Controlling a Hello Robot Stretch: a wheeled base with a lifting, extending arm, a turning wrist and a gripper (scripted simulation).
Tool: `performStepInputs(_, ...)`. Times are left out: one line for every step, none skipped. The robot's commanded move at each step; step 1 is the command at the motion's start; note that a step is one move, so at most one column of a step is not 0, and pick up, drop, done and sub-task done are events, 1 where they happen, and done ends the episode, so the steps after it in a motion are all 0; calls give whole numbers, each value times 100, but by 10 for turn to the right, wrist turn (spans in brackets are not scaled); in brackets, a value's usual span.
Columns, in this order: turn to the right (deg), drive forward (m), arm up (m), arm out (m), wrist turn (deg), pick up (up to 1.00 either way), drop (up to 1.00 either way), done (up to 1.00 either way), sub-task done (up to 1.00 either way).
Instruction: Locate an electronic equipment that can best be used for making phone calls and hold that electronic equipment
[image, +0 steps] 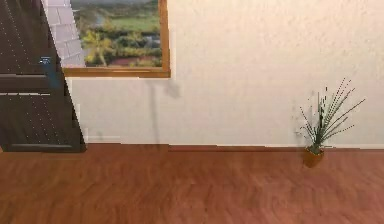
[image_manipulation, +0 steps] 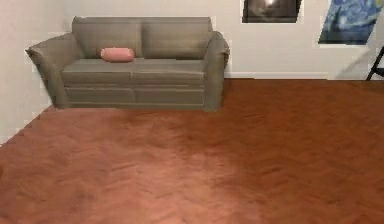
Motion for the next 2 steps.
performStepInputs(-270,0,0,0,0,0,0,0,0)
performStepInputs(0,100,0,0,0,0,0,0,0)
